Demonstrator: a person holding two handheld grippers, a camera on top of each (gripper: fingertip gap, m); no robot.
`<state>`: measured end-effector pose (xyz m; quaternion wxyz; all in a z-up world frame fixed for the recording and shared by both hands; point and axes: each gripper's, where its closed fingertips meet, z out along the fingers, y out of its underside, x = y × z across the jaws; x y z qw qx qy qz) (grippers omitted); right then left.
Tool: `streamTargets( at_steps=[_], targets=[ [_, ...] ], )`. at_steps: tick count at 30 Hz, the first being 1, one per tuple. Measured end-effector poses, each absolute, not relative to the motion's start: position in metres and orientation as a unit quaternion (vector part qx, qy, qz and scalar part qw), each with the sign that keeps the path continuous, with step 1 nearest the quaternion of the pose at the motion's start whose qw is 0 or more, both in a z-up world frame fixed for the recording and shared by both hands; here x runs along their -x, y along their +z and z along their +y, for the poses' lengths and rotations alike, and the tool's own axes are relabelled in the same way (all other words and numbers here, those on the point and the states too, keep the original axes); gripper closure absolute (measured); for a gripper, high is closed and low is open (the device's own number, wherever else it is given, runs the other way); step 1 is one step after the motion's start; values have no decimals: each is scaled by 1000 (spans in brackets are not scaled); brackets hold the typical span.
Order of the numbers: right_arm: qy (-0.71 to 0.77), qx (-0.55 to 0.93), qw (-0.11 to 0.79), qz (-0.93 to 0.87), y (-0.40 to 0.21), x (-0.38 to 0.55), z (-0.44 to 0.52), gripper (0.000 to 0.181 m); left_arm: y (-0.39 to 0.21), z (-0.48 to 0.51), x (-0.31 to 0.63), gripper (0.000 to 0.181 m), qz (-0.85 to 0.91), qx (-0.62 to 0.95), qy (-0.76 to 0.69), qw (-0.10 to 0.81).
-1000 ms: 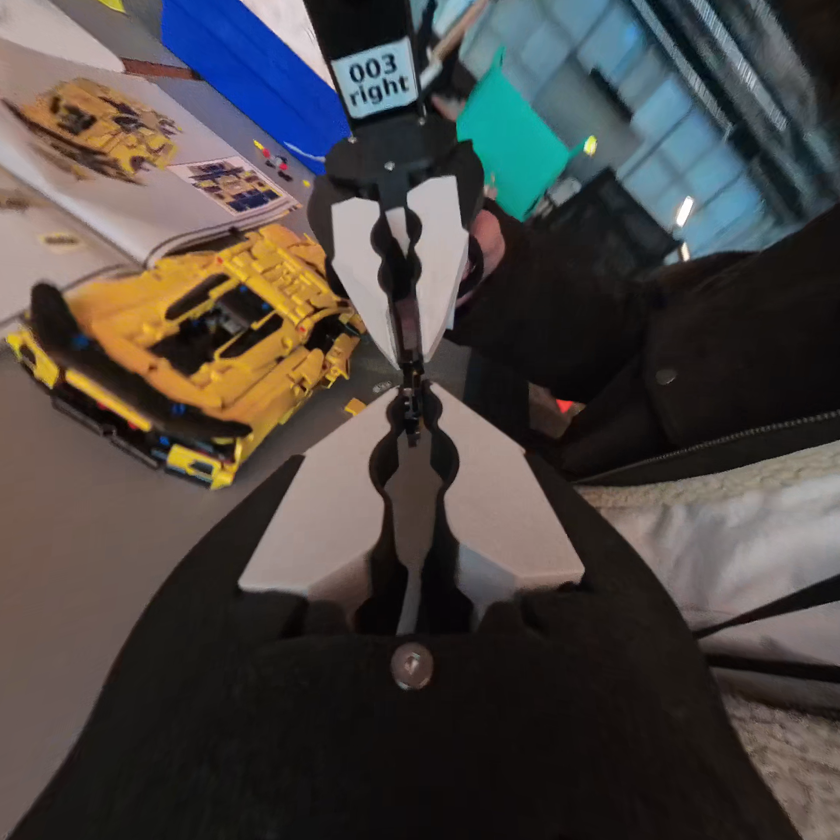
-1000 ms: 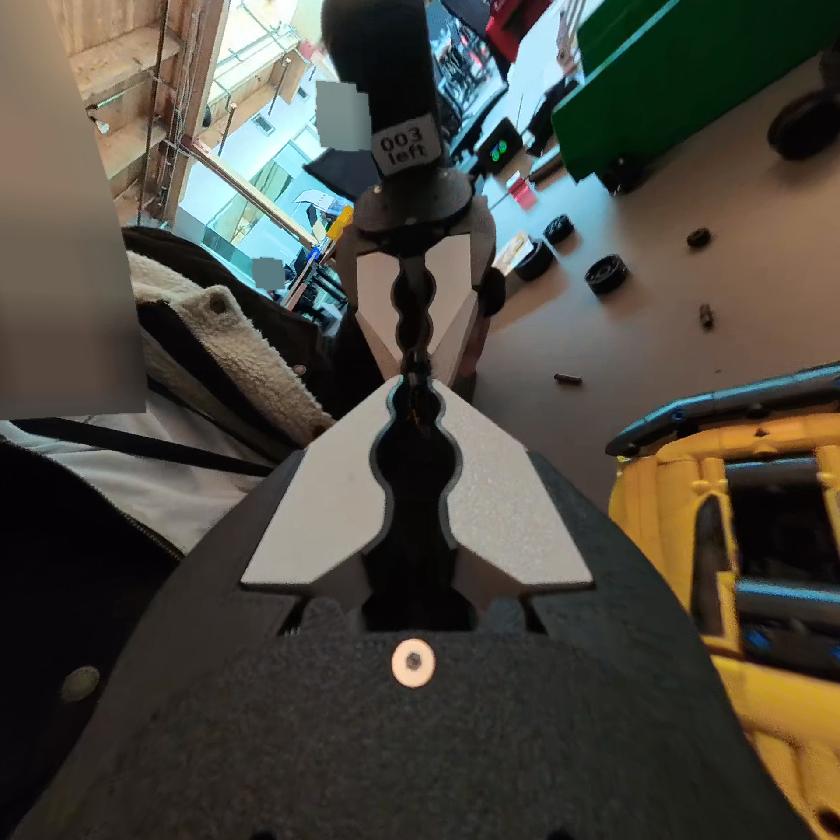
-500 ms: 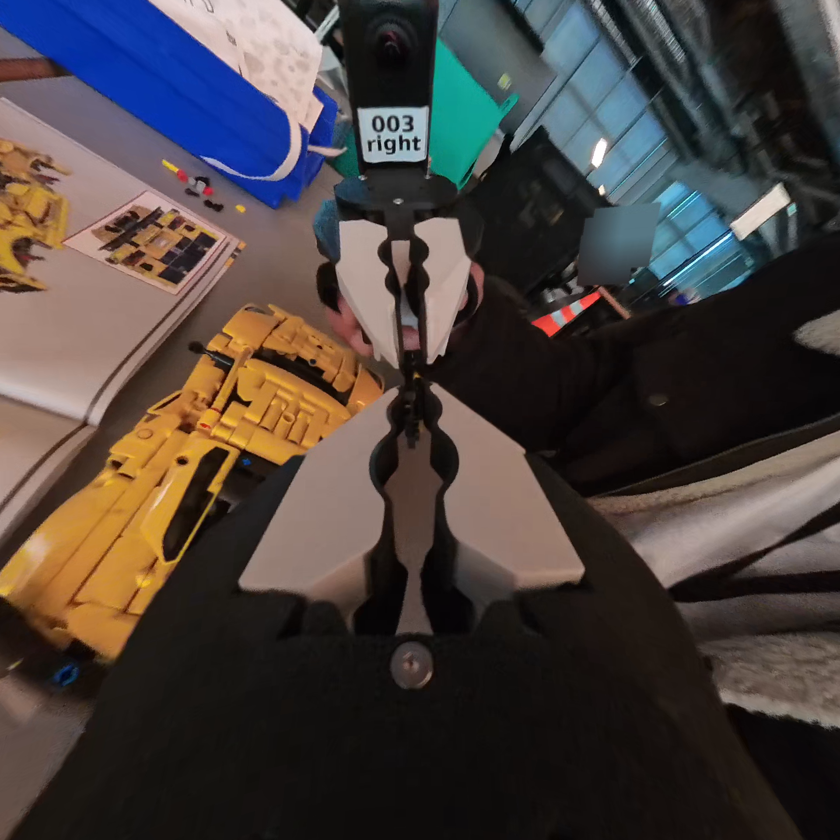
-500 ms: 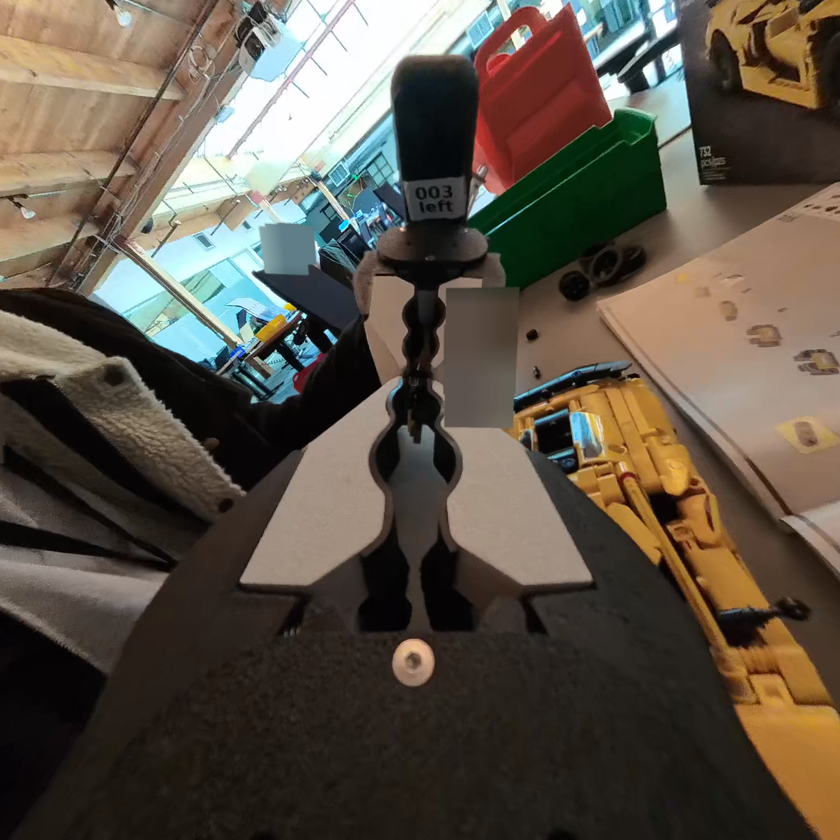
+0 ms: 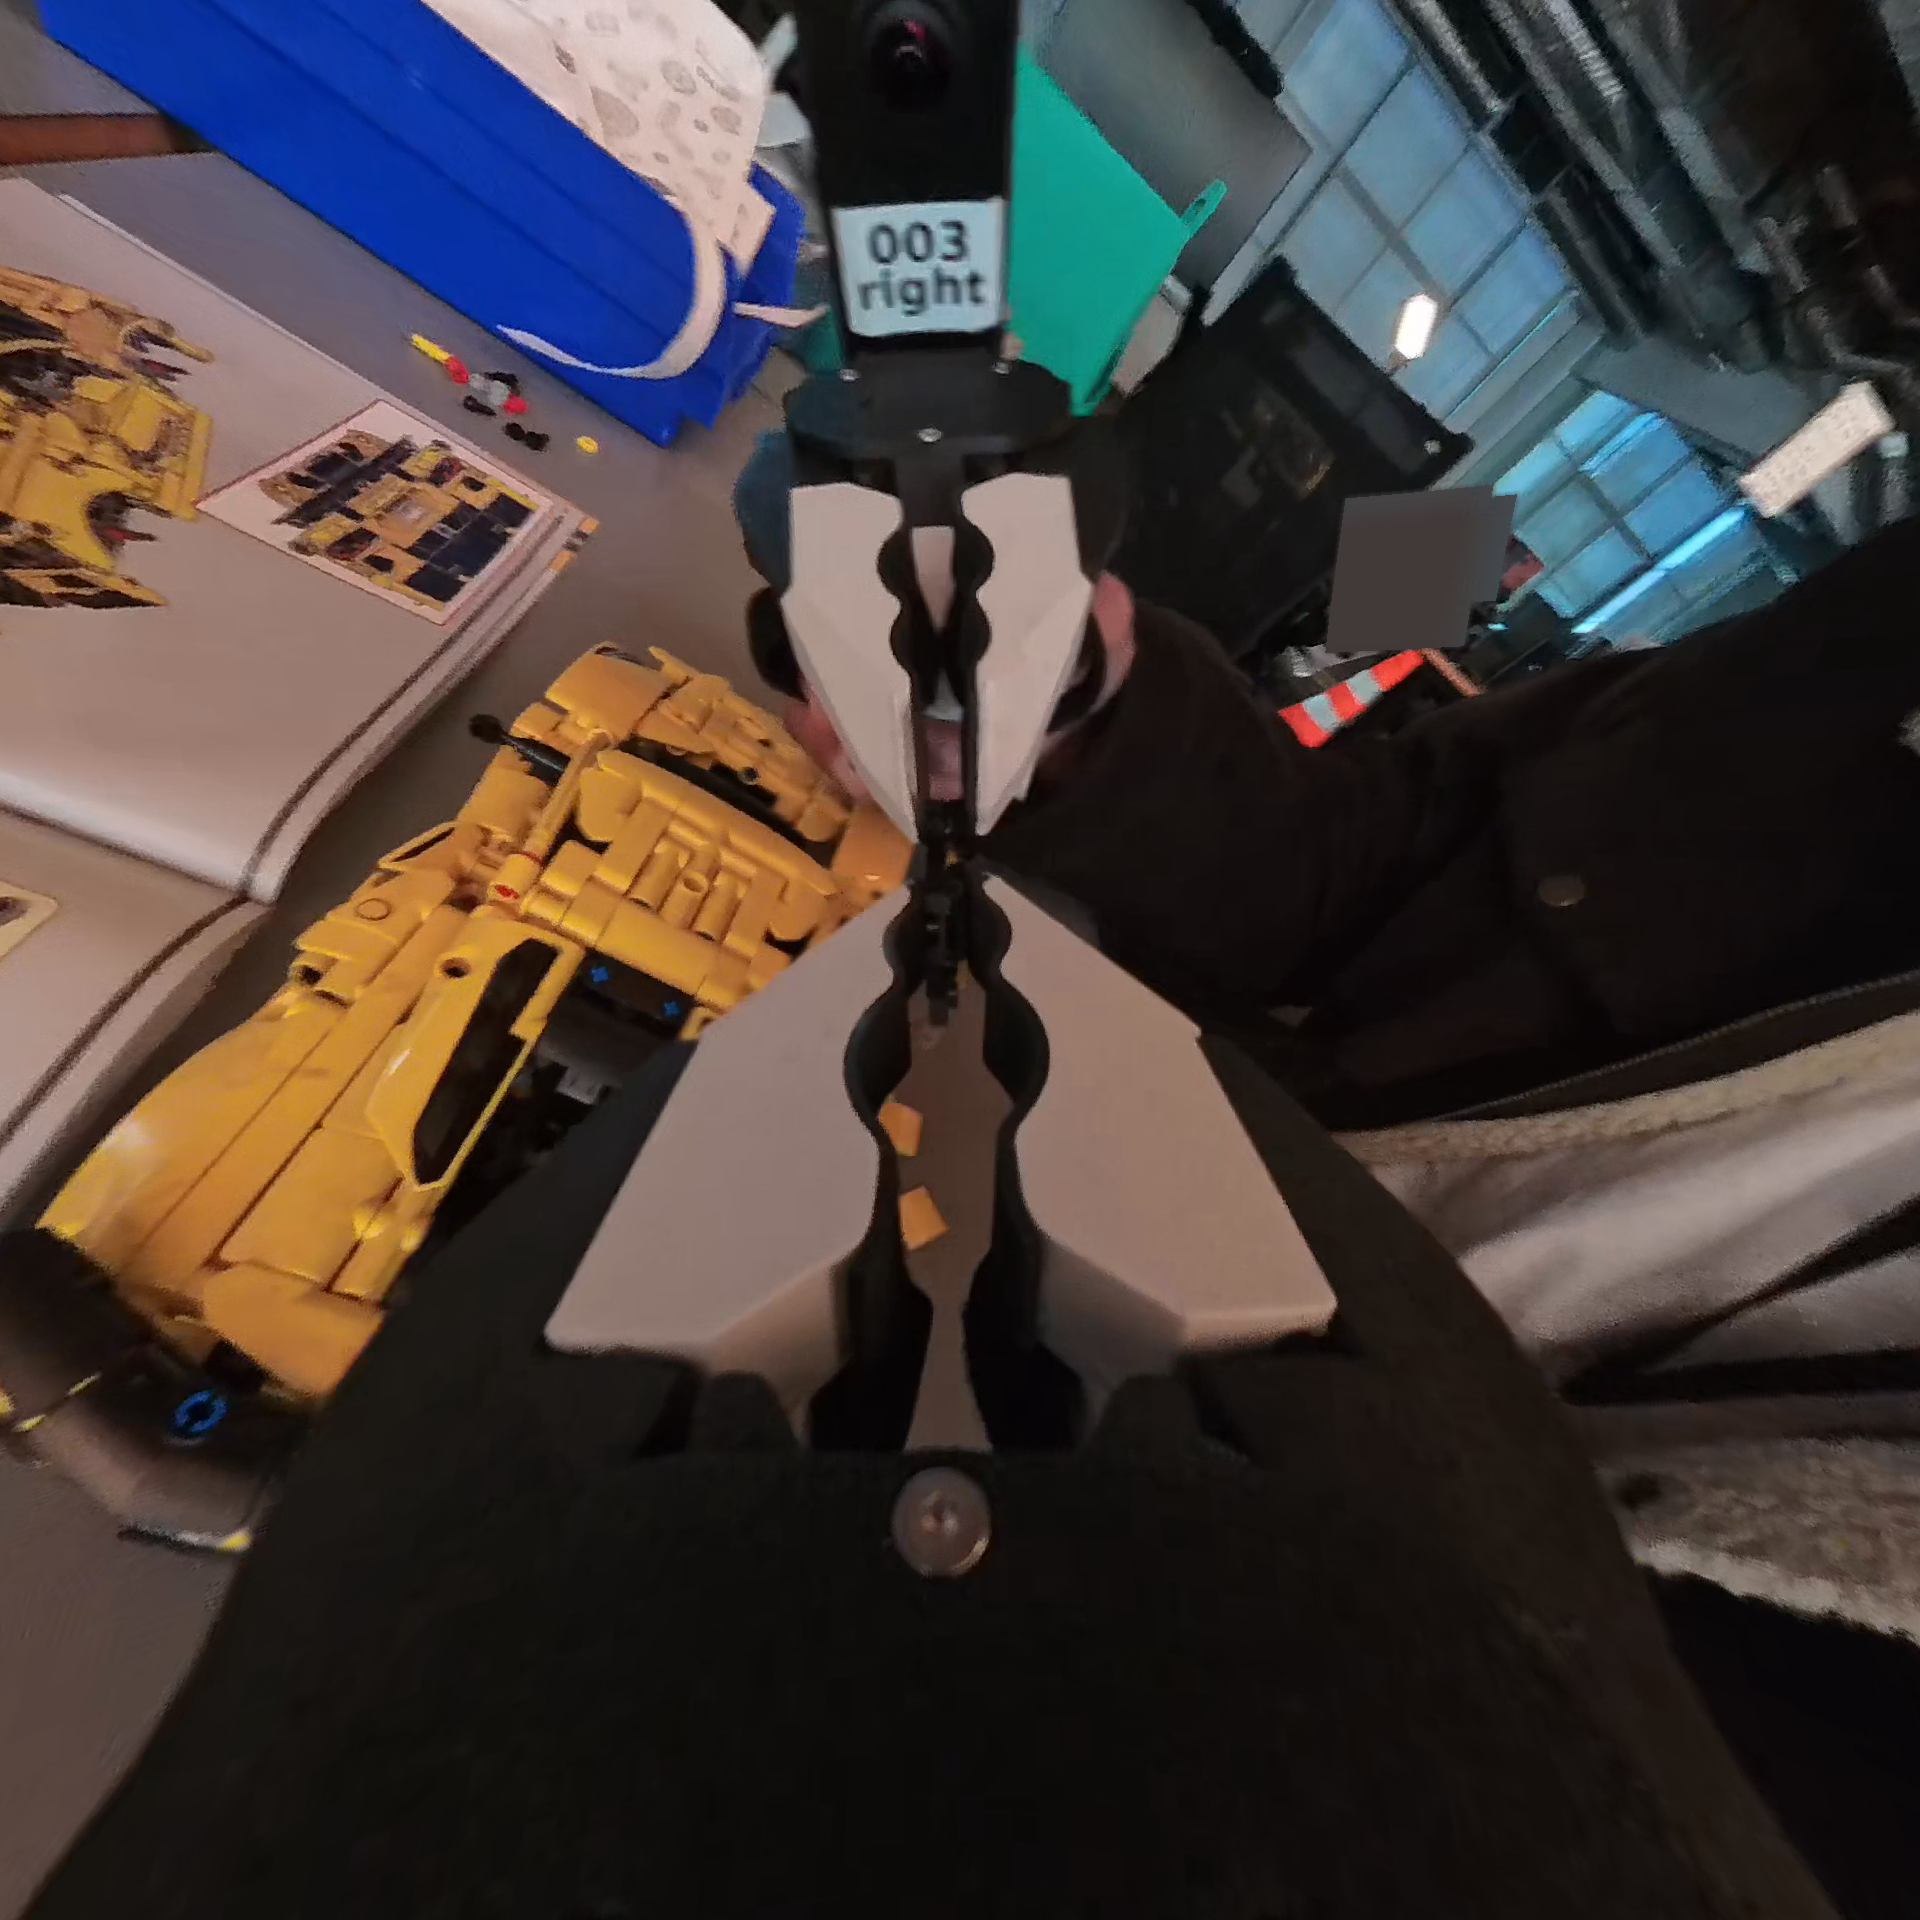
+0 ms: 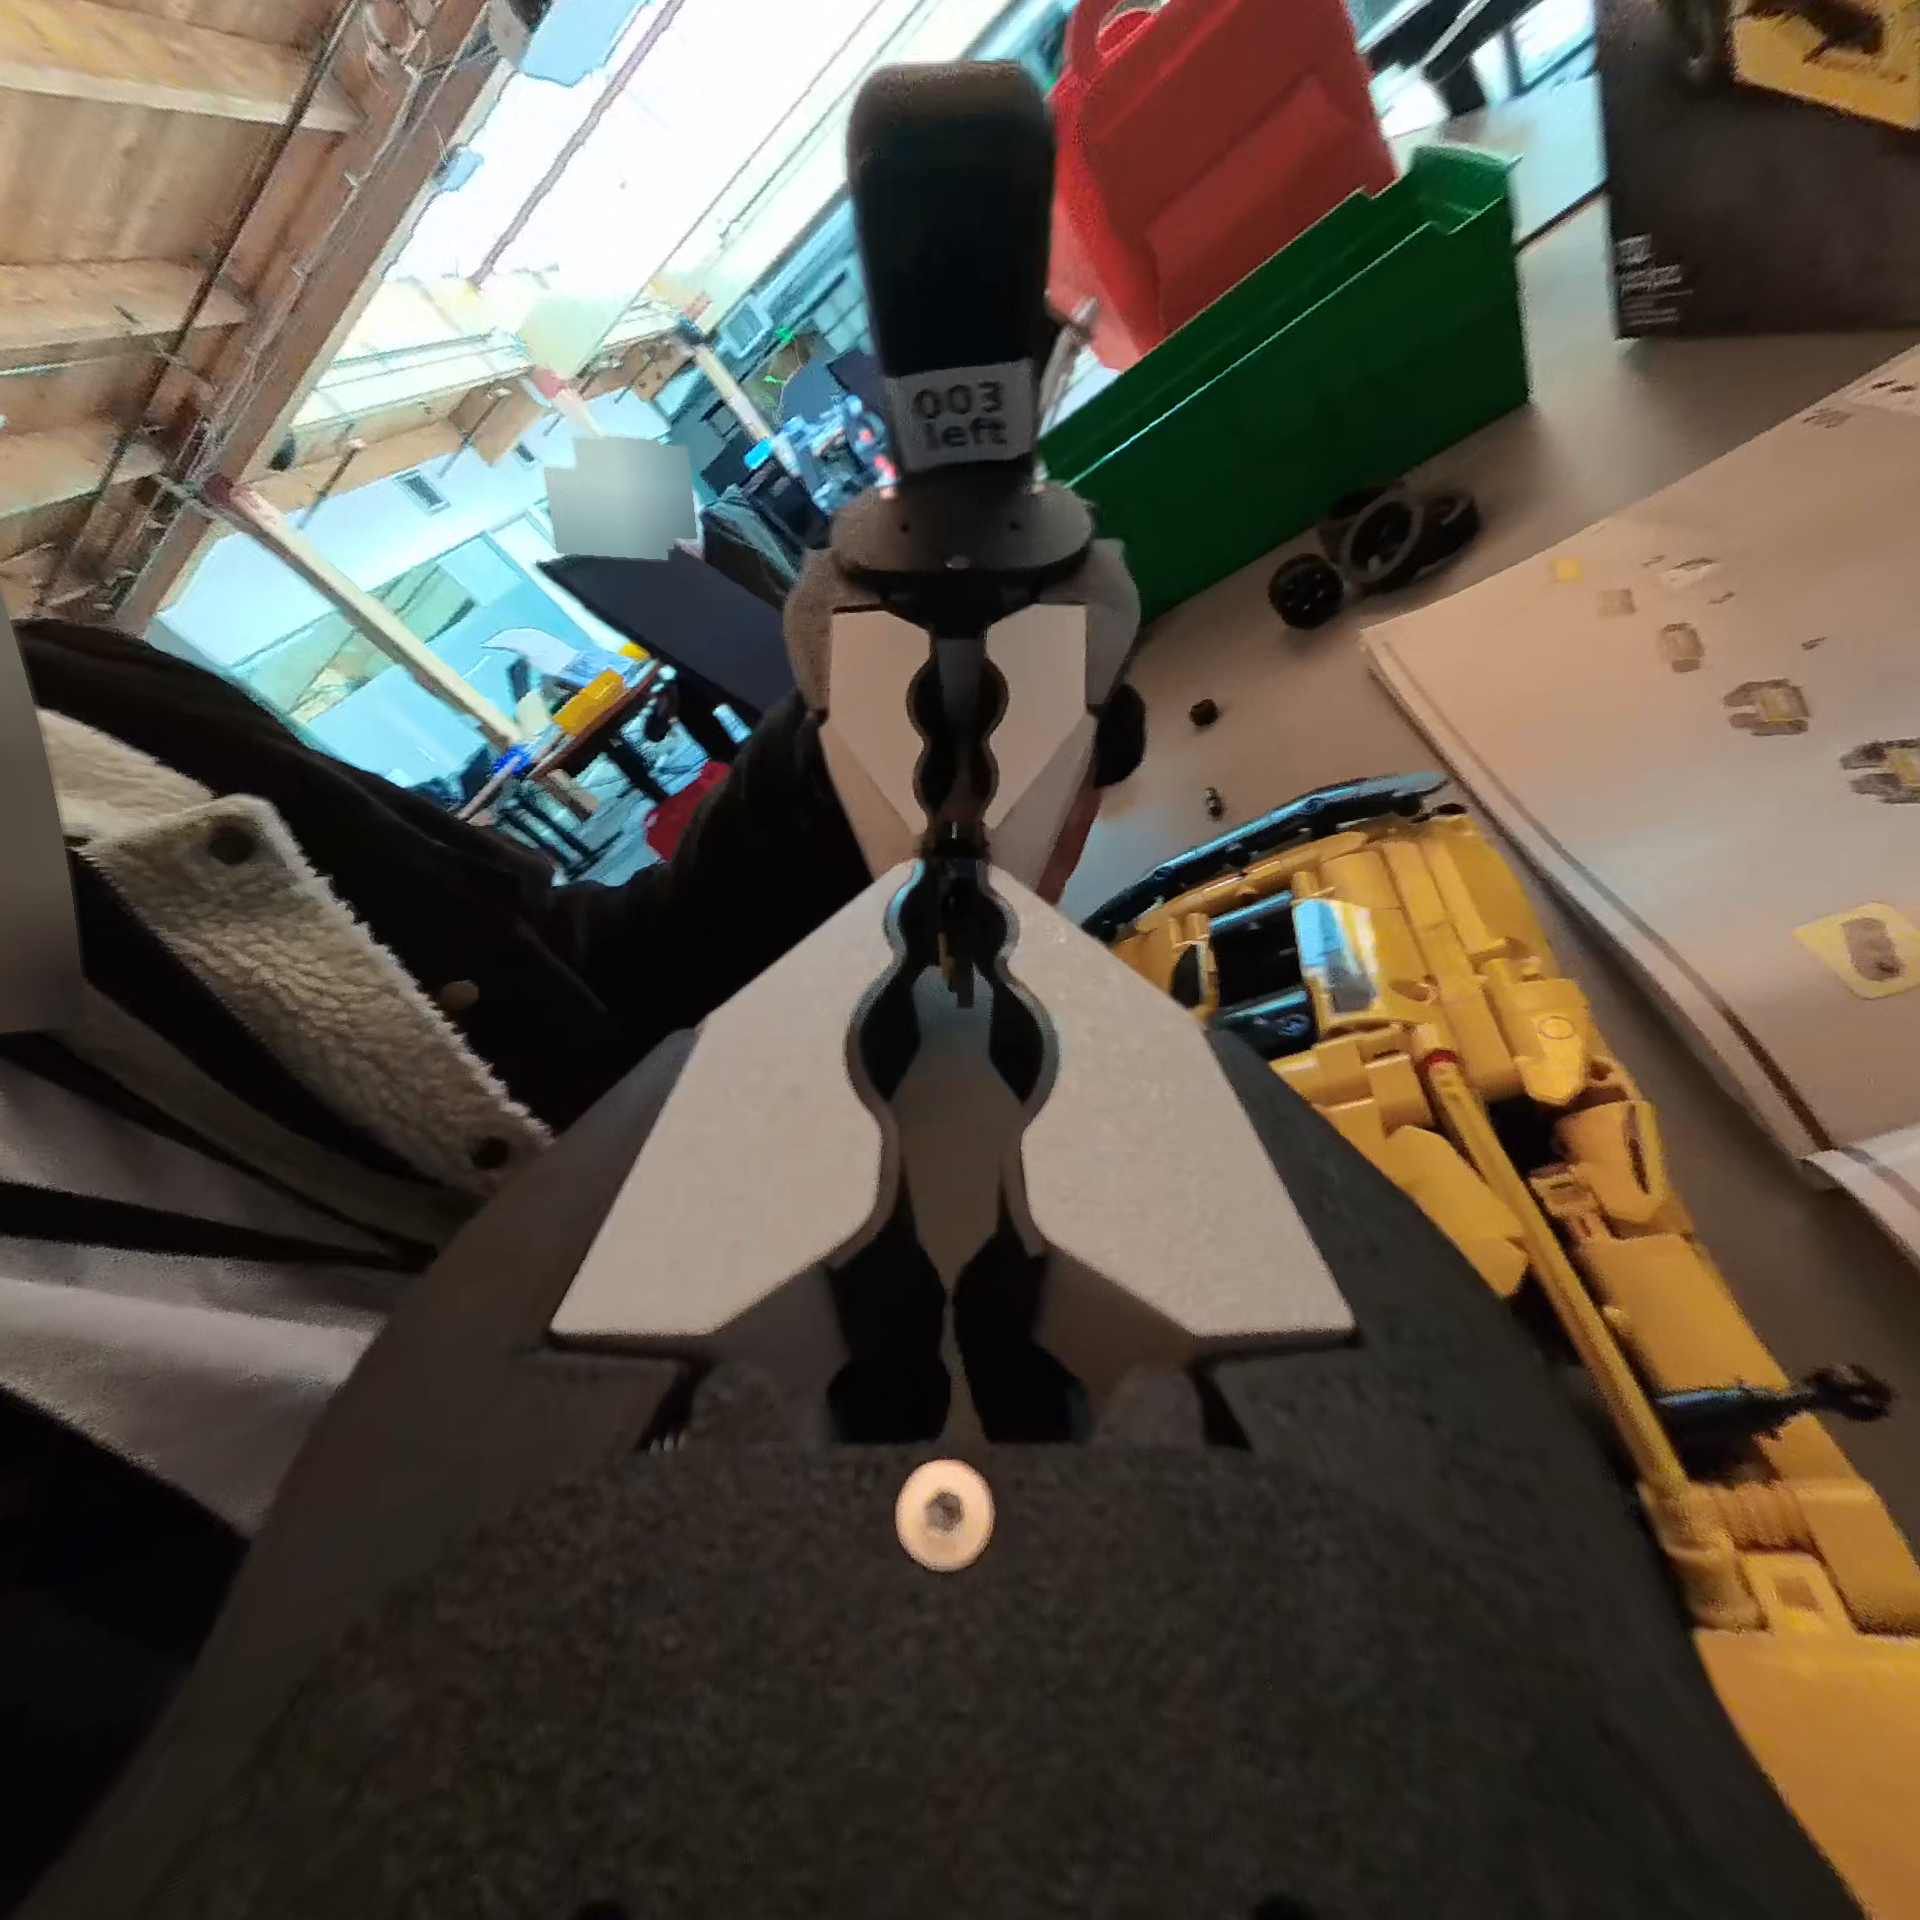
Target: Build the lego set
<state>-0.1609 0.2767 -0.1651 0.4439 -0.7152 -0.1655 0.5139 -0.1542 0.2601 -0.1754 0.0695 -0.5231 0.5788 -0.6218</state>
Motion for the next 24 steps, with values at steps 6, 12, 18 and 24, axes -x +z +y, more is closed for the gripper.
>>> streamTargets(
  at_steps=[6, 12, 18, 24],
  targets=[
    [522, 706, 457, -142, -167, 159, 283, 175, -177, 266, 154, 175, 563, 533, -628, 67],
    [494, 720, 463, -151, -173, 156, 285, 174, -182, 267, 152, 175, 564, 543, -619, 67],
    [472, 707, 492, -188, -168, 158, 281, 174, -179, 263, 153, 175, 596, 524, -599, 110],
    [496, 678, 505, -198, -154, 160, 274, 174, -167, 257, 154, 175, 625, 483, -591, 166]
  ],
)
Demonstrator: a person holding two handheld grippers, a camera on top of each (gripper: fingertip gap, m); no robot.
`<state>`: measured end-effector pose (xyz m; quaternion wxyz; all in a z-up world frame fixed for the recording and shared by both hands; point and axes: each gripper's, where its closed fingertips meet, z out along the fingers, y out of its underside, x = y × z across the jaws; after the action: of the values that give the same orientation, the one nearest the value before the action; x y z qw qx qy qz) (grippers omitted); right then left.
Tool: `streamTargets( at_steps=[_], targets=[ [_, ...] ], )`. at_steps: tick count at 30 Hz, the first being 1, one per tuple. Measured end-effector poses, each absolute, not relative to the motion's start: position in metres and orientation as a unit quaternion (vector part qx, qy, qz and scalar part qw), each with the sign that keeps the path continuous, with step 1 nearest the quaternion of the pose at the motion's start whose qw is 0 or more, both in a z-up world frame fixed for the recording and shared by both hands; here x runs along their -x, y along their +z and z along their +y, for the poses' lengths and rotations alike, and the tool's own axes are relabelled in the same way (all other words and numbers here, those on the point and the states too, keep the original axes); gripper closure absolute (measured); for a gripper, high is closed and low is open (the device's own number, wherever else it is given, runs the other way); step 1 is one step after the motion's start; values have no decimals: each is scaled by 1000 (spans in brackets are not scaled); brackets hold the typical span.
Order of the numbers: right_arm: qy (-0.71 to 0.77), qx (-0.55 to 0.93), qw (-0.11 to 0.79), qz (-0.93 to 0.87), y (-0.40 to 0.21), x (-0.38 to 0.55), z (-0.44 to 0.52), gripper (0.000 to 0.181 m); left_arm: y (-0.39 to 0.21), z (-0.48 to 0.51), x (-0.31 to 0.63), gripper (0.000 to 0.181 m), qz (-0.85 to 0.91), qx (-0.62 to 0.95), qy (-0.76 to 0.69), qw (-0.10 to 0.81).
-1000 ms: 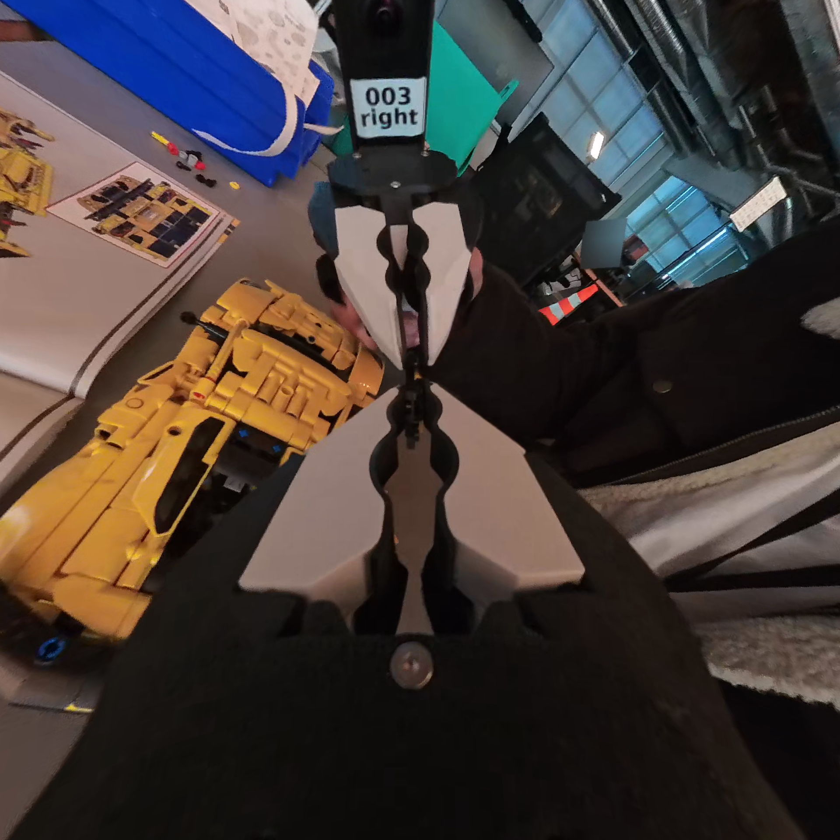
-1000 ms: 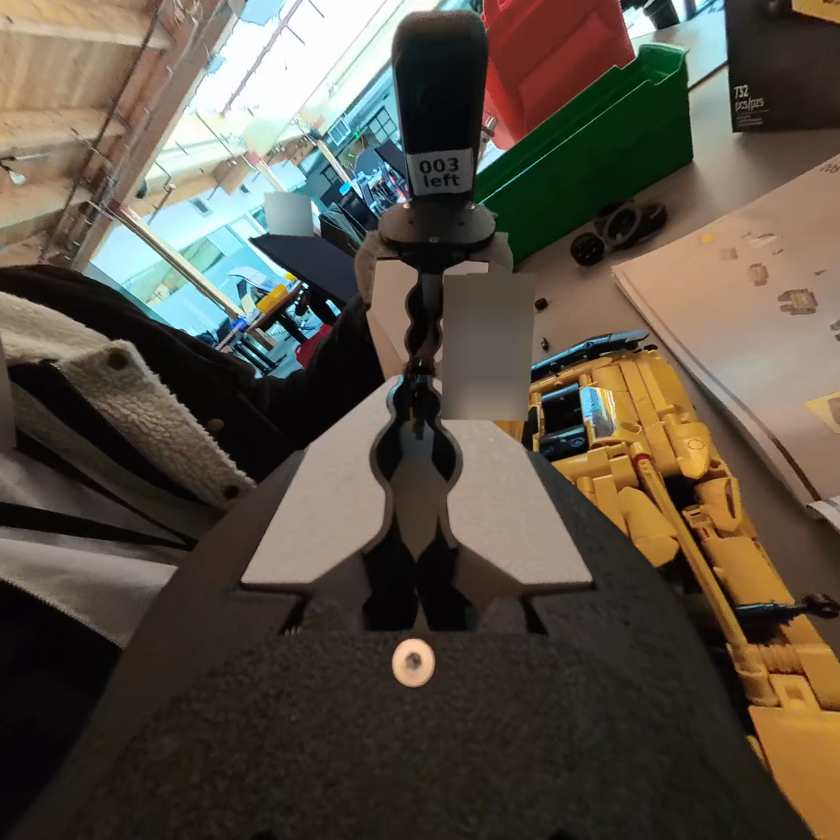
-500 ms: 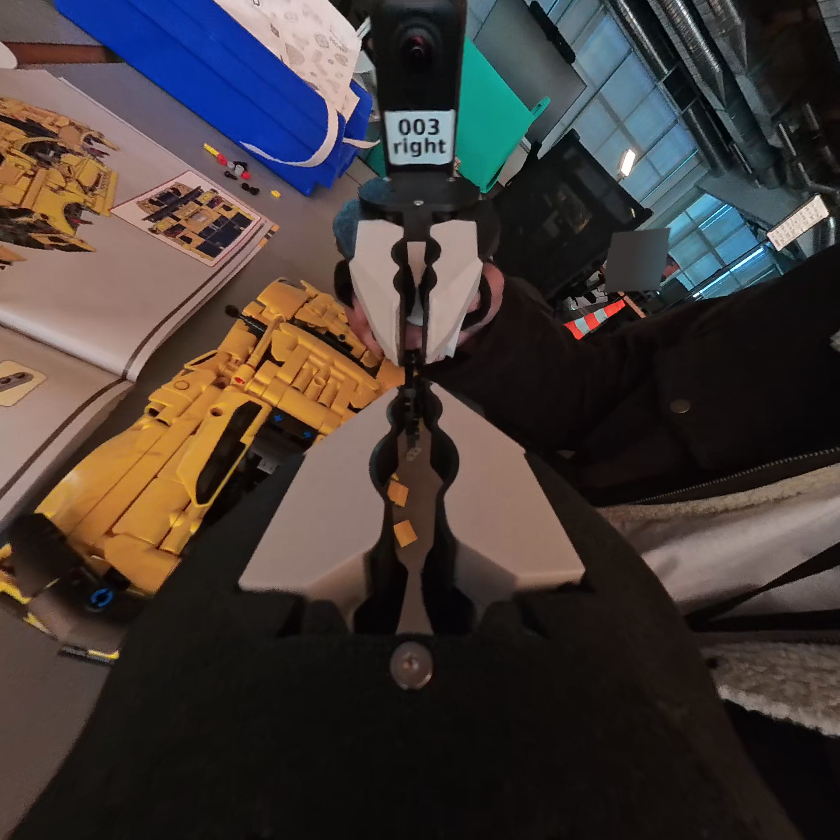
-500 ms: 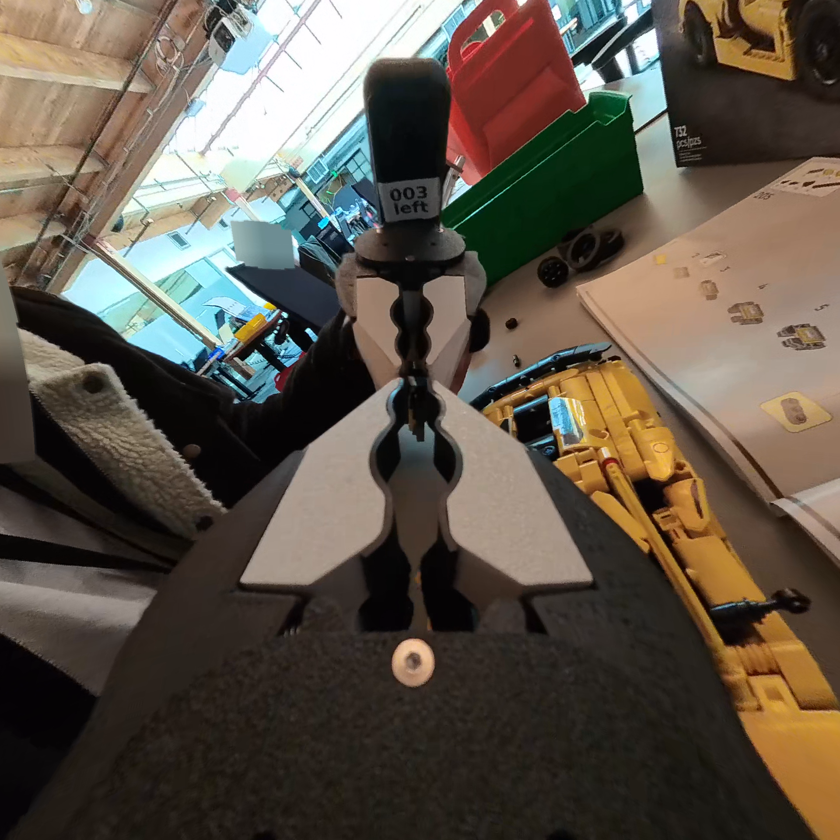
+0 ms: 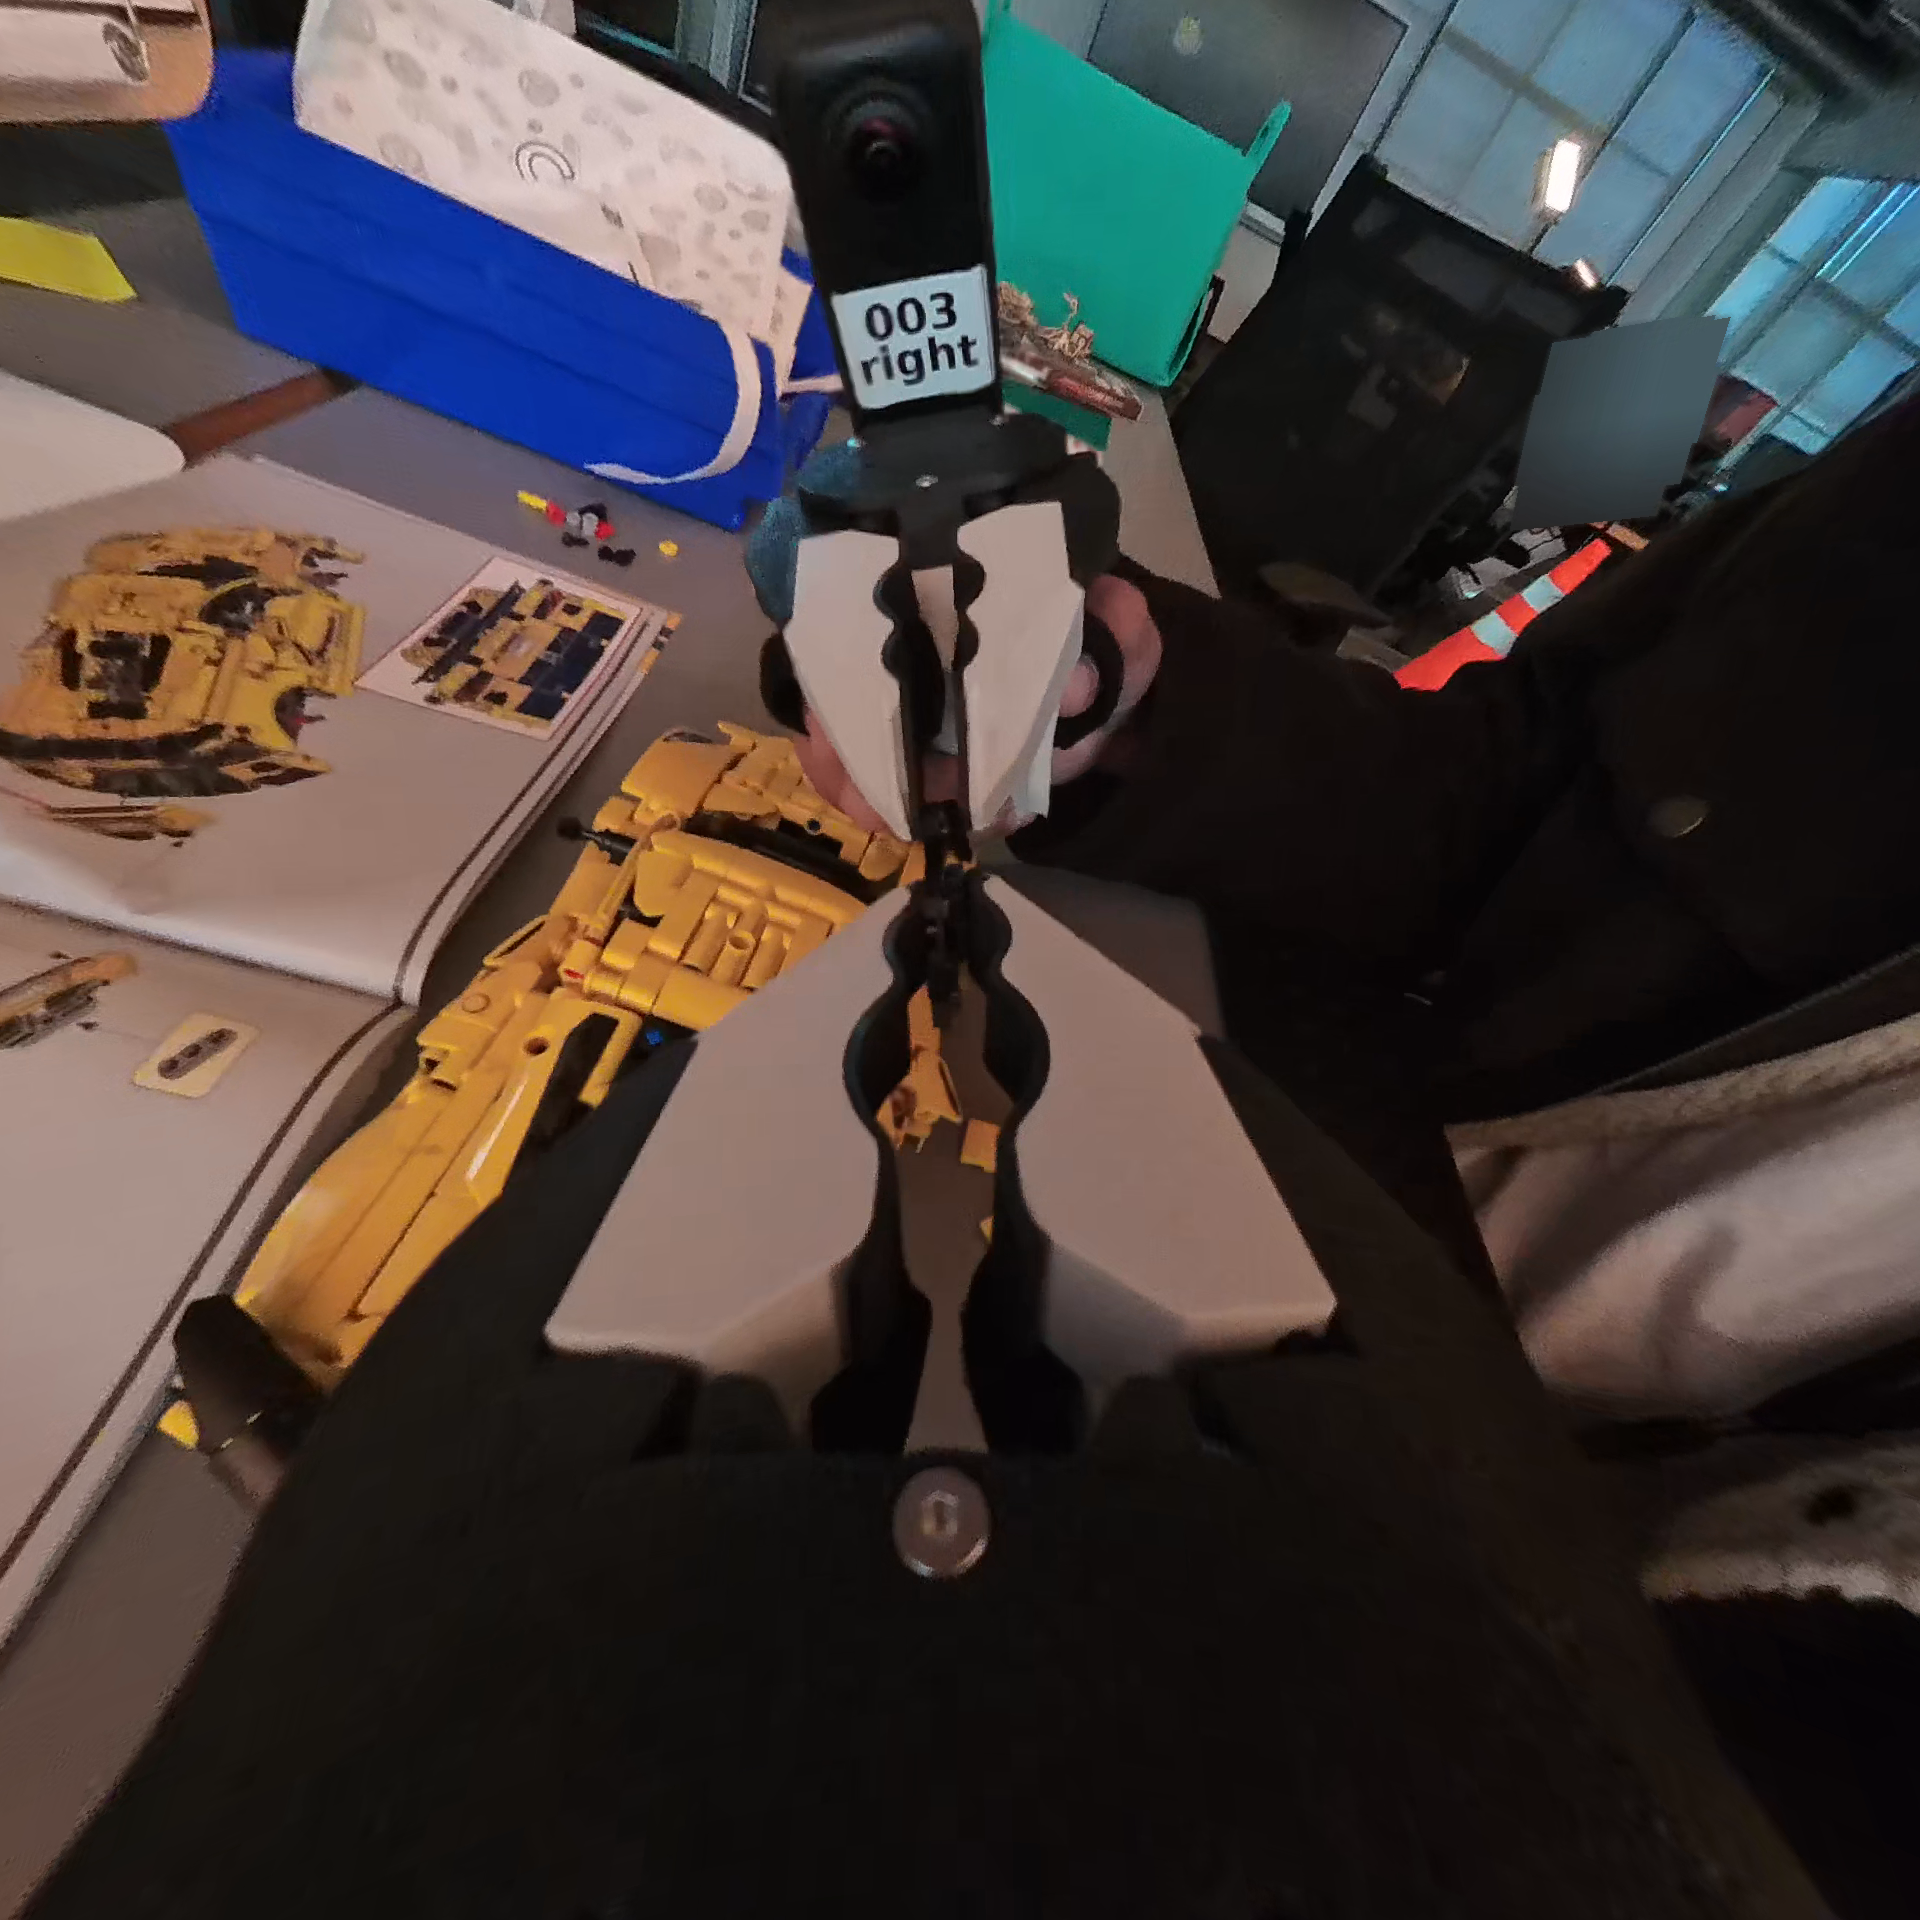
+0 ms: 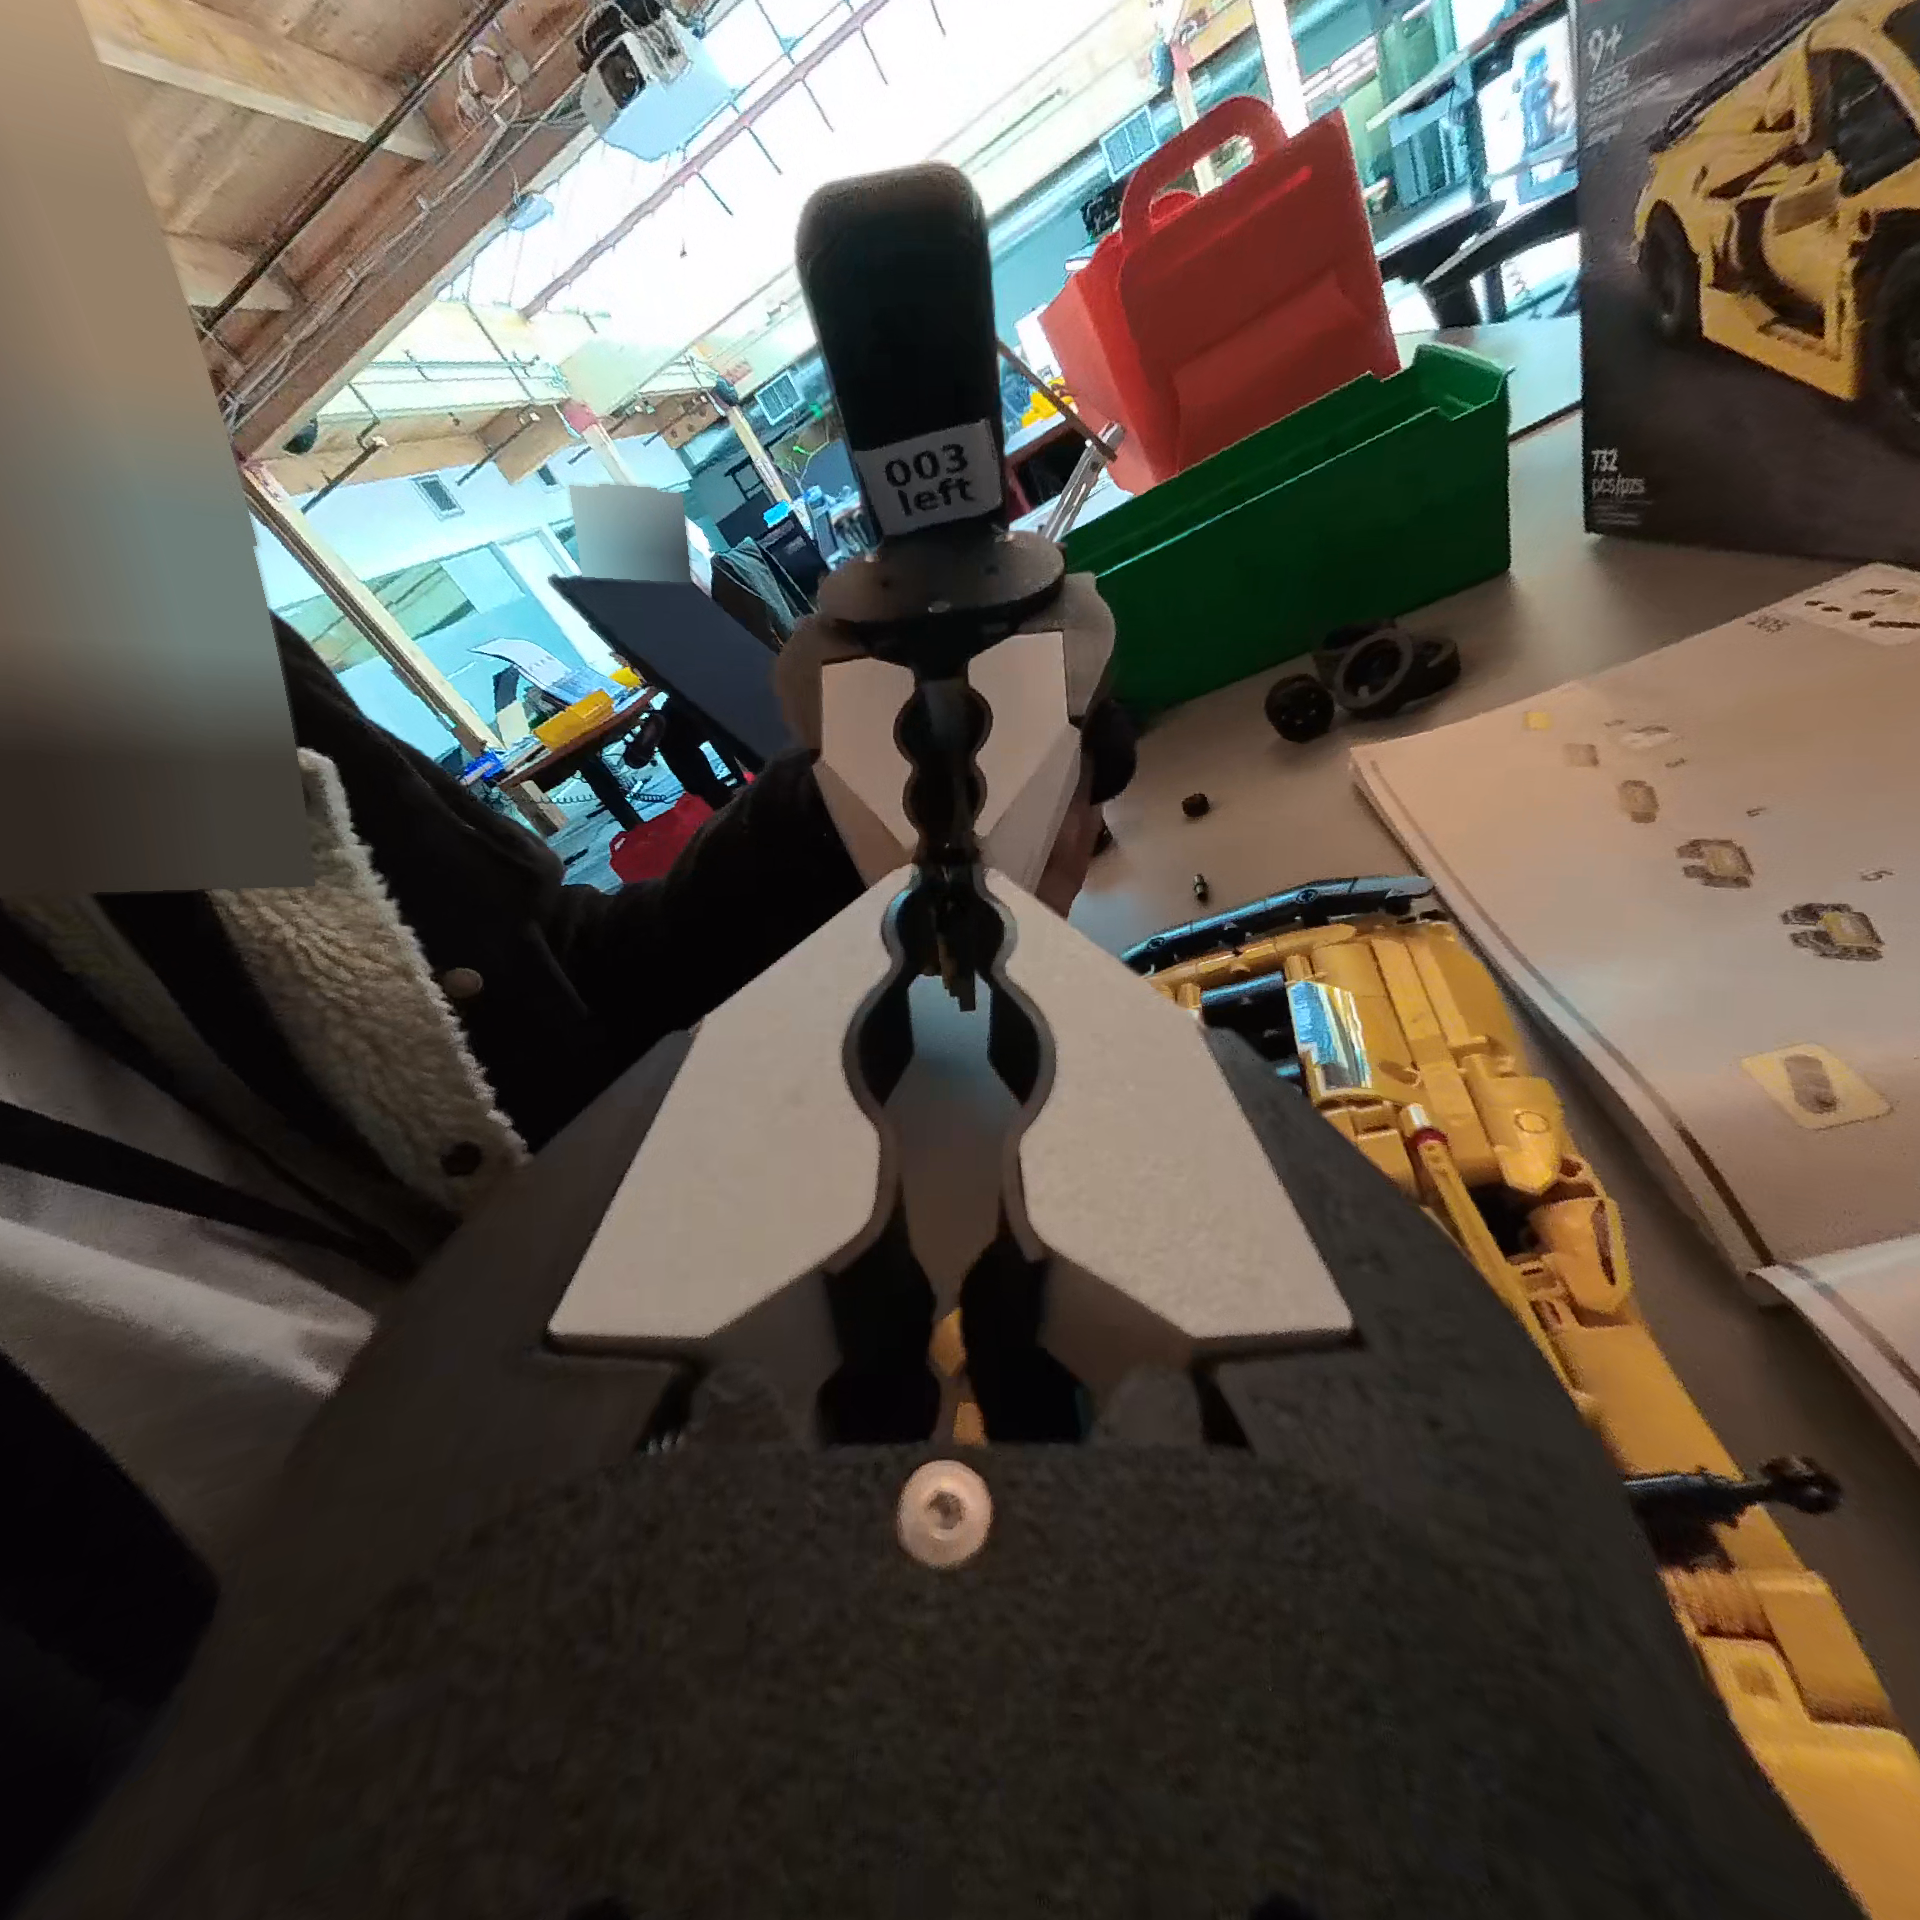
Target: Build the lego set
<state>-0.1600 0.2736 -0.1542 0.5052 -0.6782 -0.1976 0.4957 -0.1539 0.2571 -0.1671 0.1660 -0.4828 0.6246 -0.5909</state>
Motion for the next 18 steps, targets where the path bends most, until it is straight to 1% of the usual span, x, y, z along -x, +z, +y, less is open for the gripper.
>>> streamTargets(
  at_steps=[2, 5, 13, 18],
  targets=[
    [496, 686, 494, -197, -156, 160, 273, 173, -168, 256, 154, 175, 623, 483, -594, 159],
    [501, 689, 489, -185, -158, 158, 275, 167, -169, 256, 154, 175, 616, 487, -602, 146],
    [522, 691, 476, -151, -162, 155, 280, 170, -171, 260, 150, 175, 564, 515, -640, 87],
    [541, 679, 475, -147, -157, 156, 278, 165, -171, 260, 150, 175, 559, 516, -645, 81]
  ],
)
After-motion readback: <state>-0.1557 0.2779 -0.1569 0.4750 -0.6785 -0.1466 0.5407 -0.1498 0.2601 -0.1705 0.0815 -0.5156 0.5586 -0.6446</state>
